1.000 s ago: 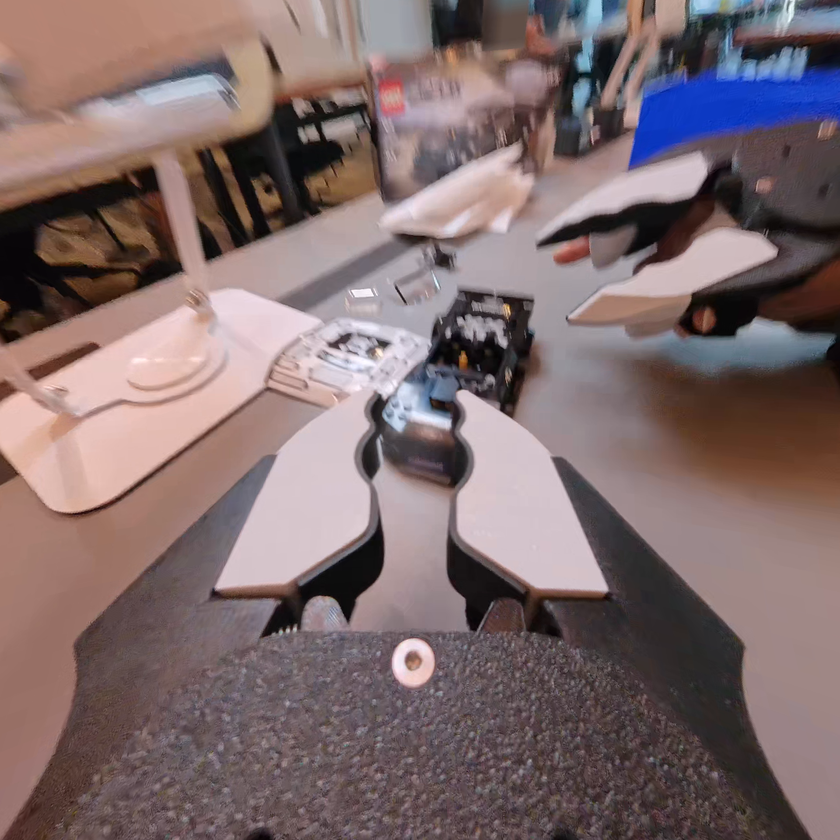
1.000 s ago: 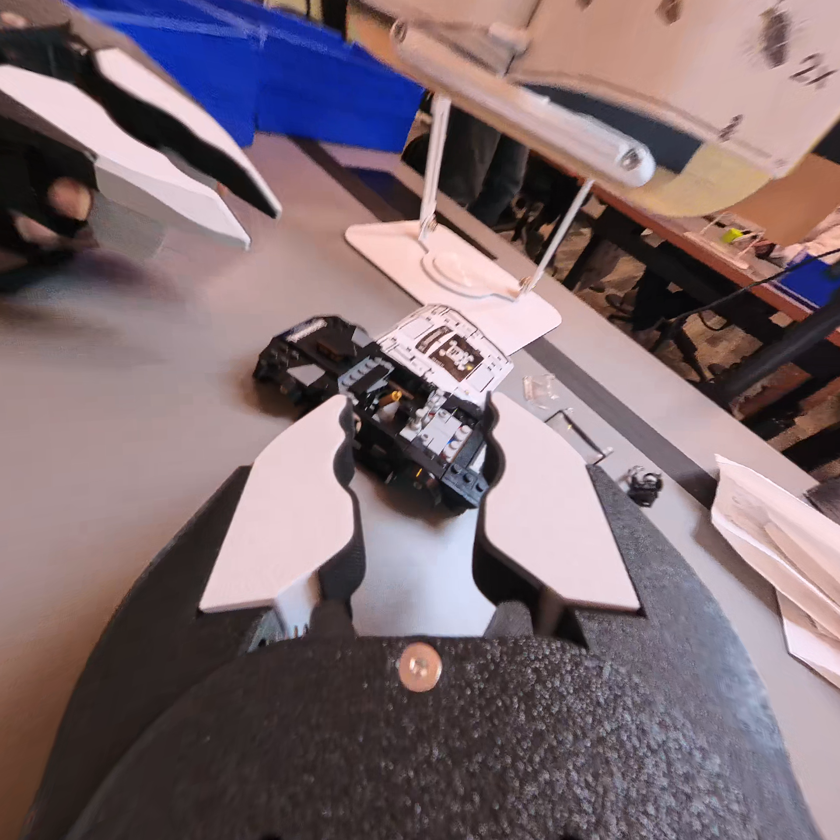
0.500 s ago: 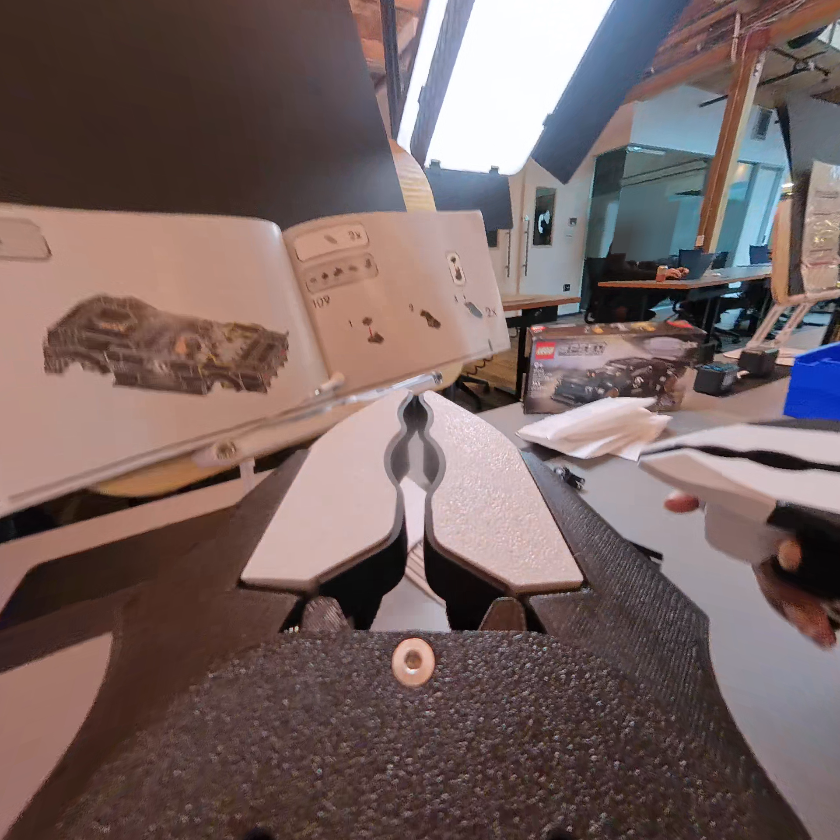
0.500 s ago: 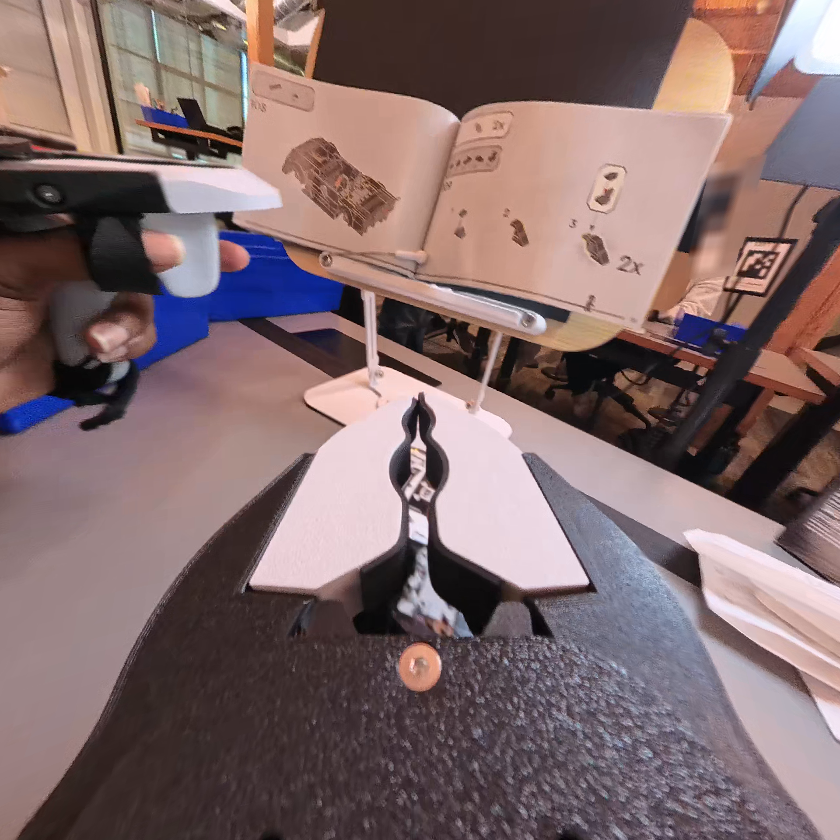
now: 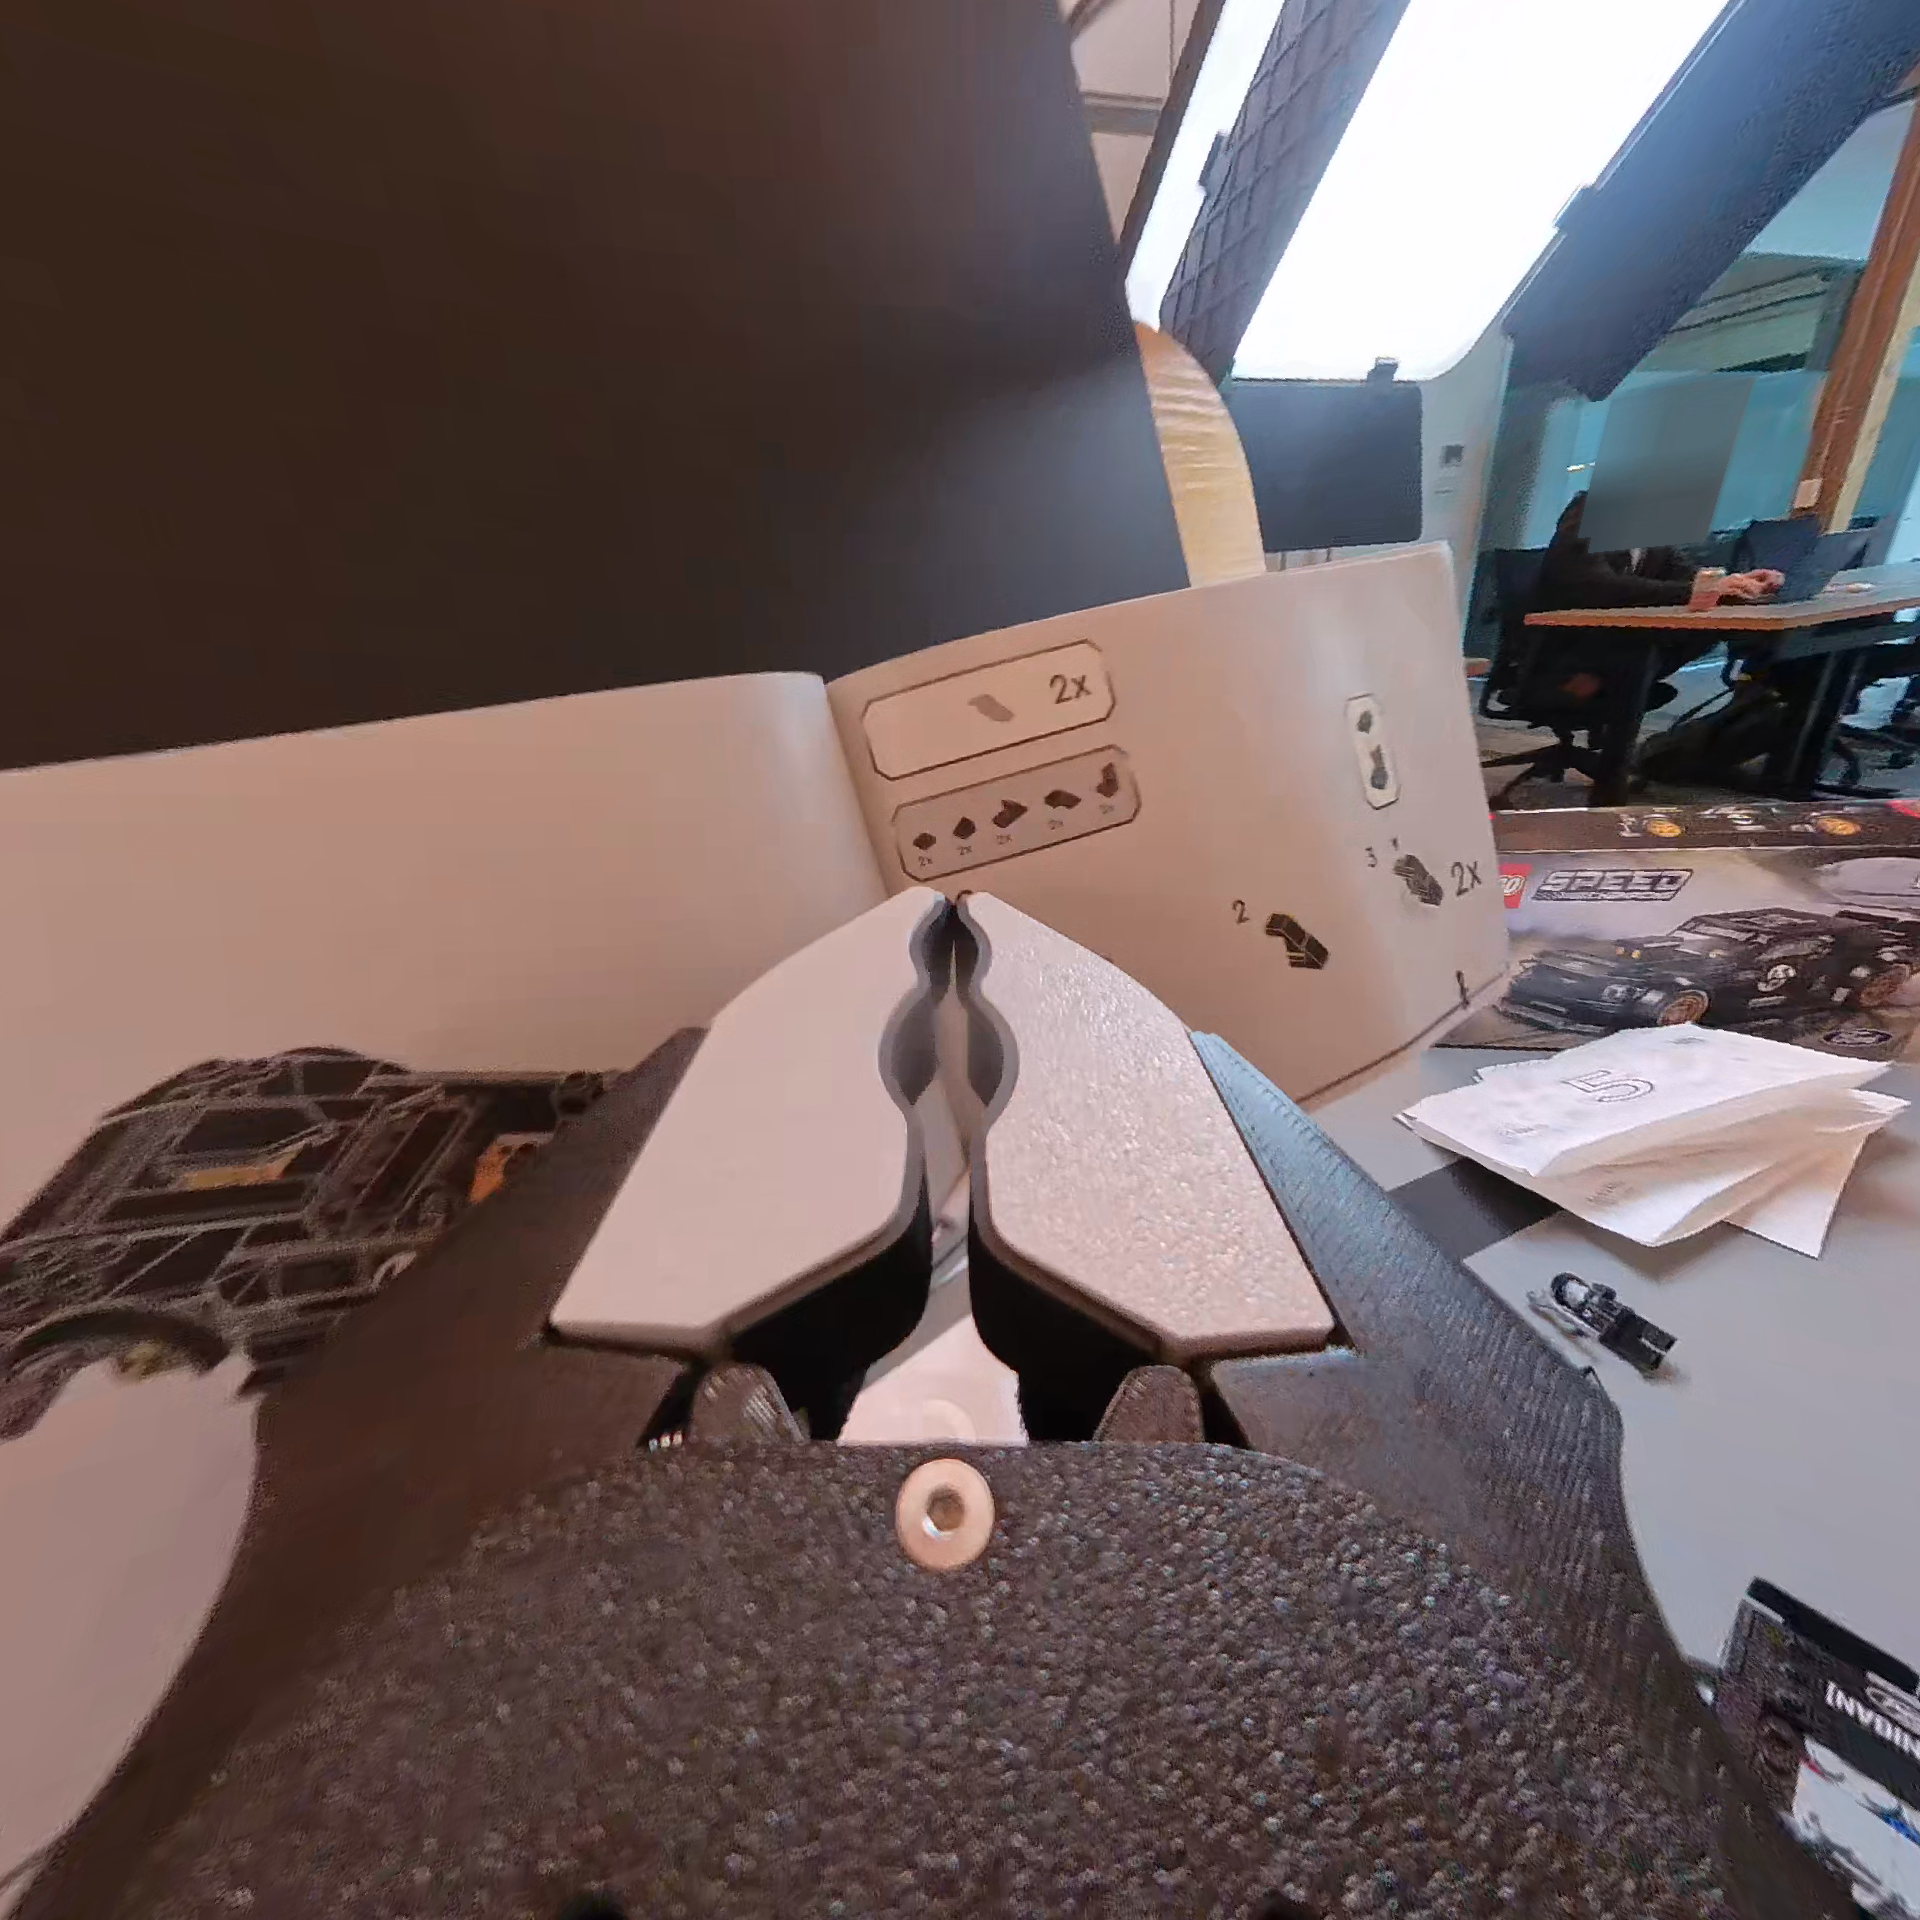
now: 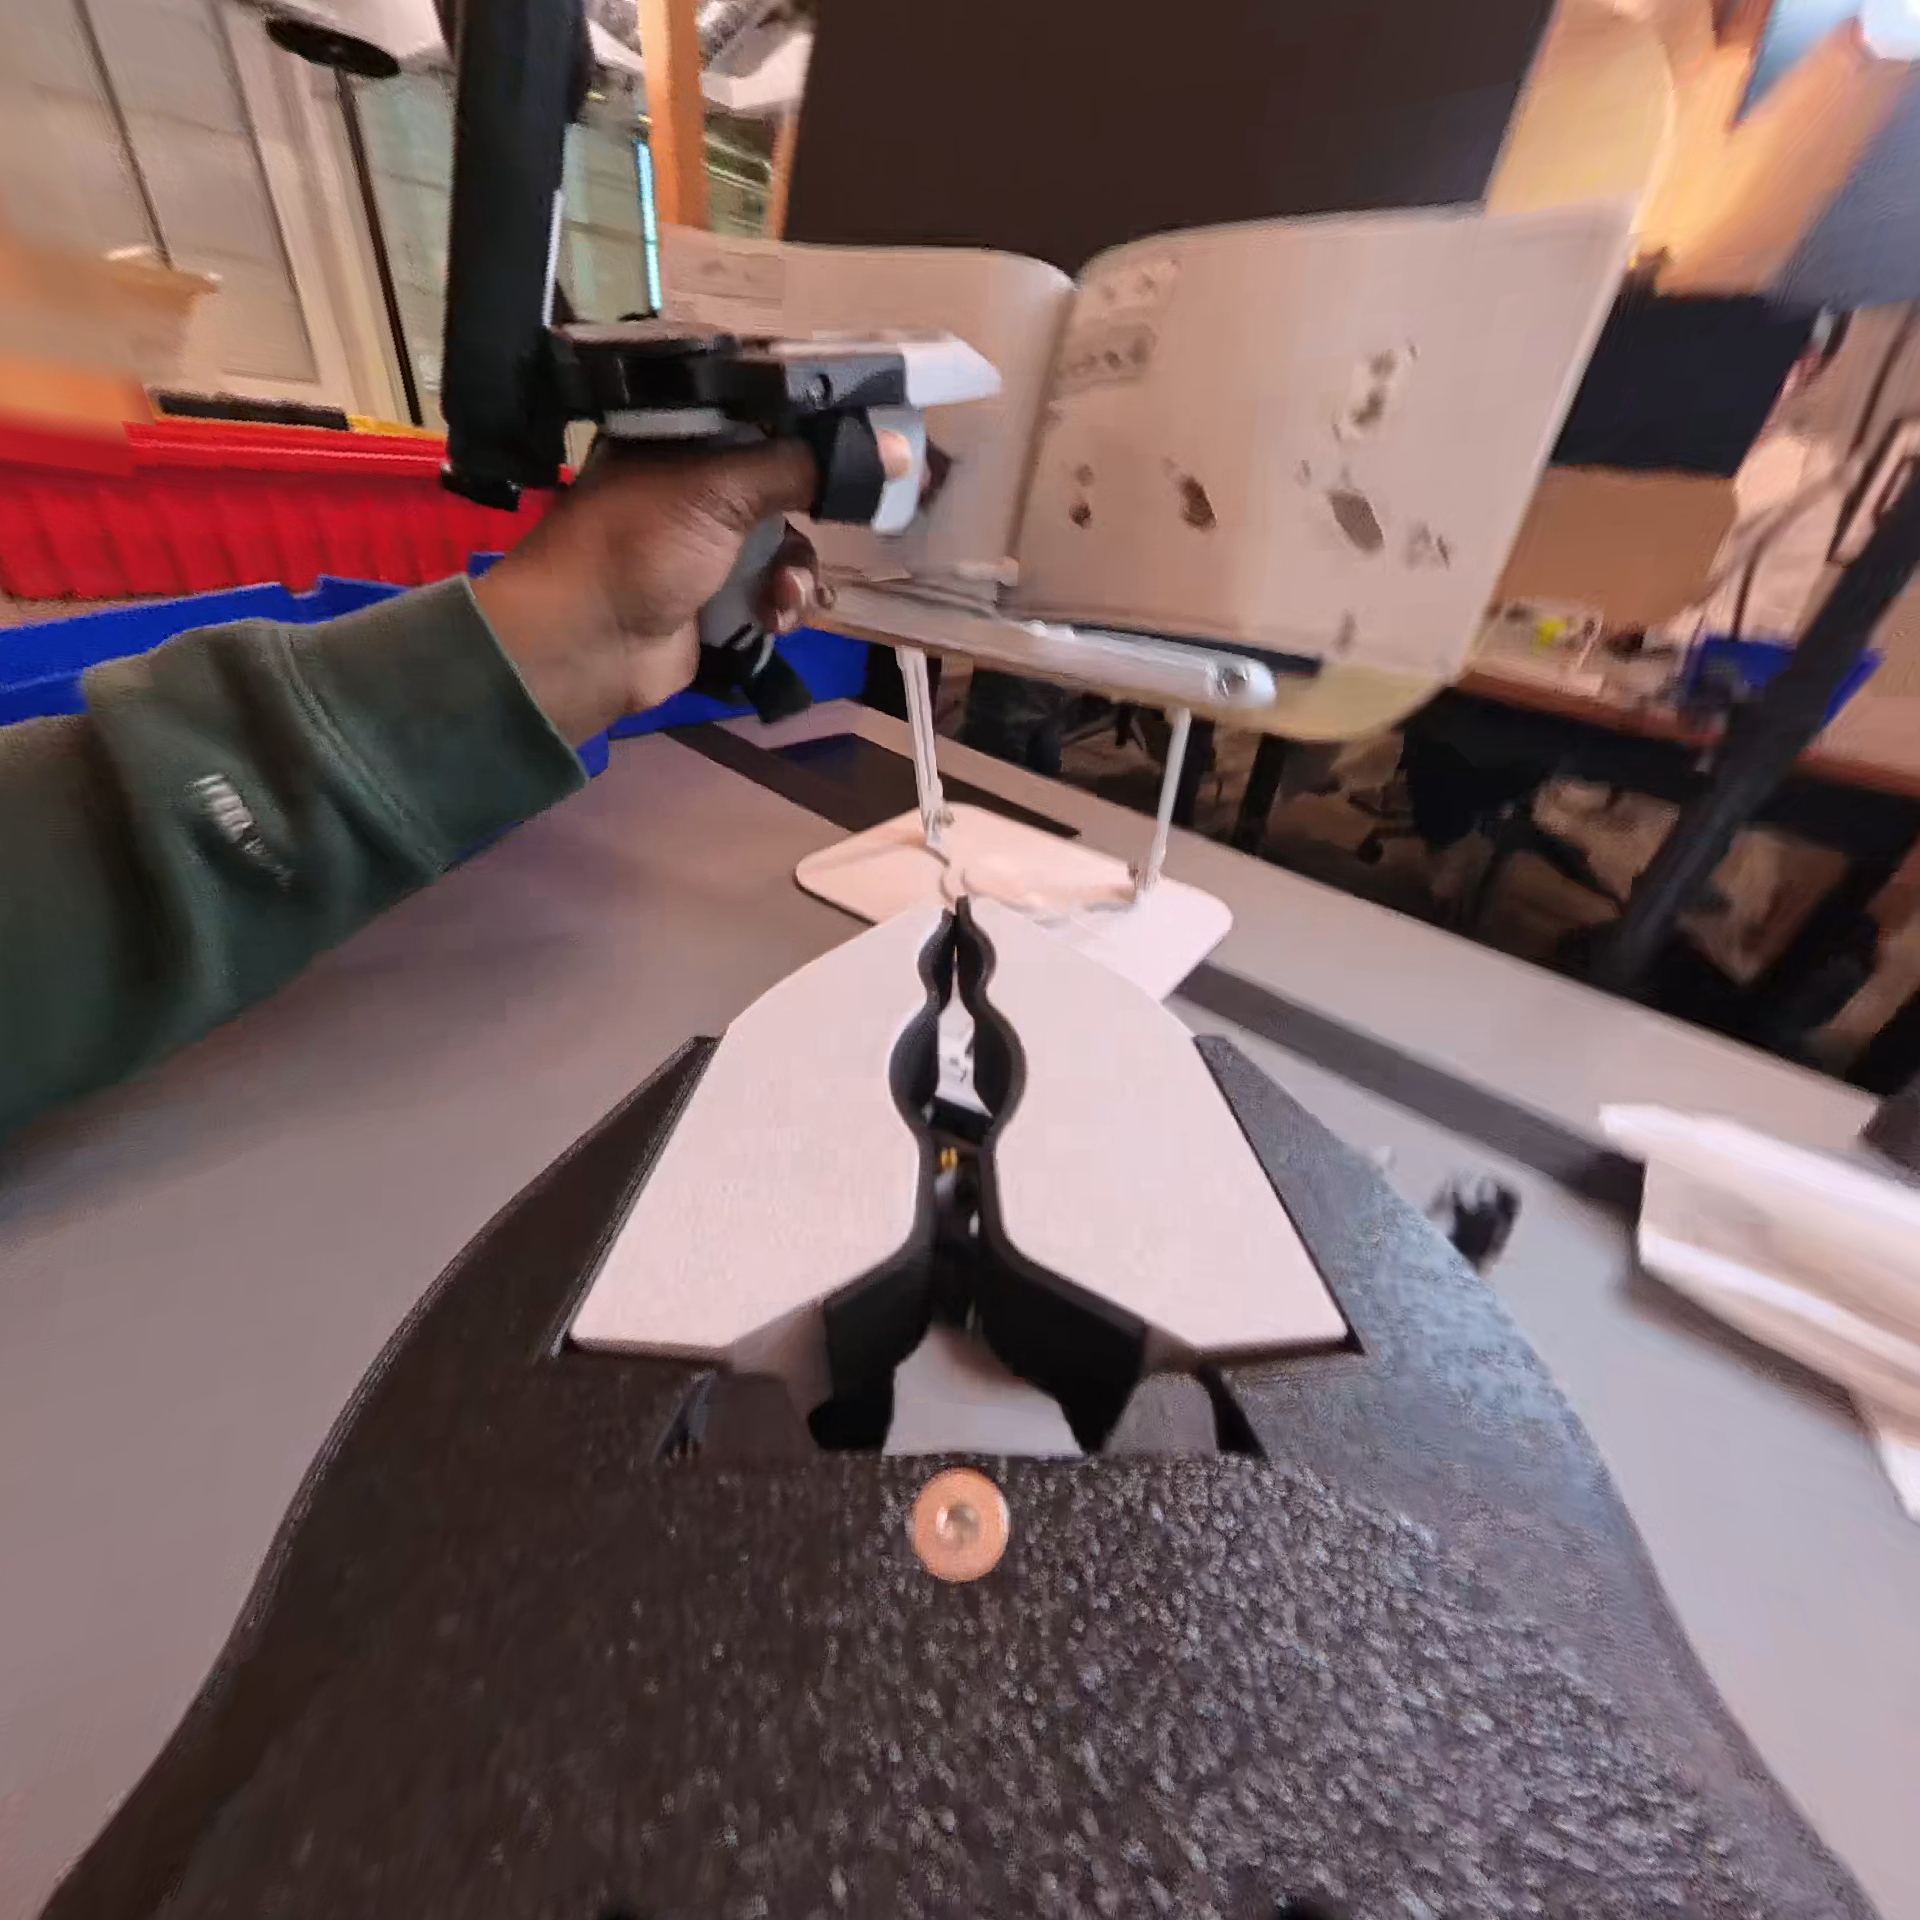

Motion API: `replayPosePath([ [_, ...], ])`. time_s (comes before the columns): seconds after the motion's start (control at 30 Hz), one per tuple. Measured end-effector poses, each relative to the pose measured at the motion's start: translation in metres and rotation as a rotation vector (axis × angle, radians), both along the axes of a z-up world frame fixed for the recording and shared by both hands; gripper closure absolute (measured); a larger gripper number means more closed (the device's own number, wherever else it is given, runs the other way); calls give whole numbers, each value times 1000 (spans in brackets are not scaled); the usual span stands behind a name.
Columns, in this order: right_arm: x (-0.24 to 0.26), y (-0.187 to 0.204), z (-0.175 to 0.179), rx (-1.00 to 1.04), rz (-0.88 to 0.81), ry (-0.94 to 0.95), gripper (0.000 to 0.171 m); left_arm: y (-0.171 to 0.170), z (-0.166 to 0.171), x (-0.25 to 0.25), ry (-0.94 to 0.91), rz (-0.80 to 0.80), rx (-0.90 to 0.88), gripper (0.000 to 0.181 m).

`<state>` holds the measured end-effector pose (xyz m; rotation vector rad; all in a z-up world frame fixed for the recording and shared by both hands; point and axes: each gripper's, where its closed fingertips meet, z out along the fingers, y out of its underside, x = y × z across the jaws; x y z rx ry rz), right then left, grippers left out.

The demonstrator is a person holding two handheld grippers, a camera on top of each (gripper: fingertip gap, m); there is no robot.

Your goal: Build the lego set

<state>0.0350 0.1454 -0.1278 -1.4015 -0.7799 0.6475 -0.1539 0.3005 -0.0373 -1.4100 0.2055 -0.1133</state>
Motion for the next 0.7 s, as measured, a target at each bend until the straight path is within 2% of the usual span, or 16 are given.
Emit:
replayPosePath([
  [0.13,20,3,-34,-136,-26,2,171,17,2,0,-48,-22,9,181],
  [0.2,19,2,-37,-114,-19,-21,171,21,3,4,-59,-32,14,181],
  [0.3,14,-1,-38,-64,2,-80,171,21,5,4,18,1,-14,181],
  [0.6,6,-9,-42,-42,41,-119,171,20,1,7,-81,-74,-64,181],
  [0.7,6,-10,-42,-48,44,-113,171,18,3,10,-58,-78,-50,181],
])
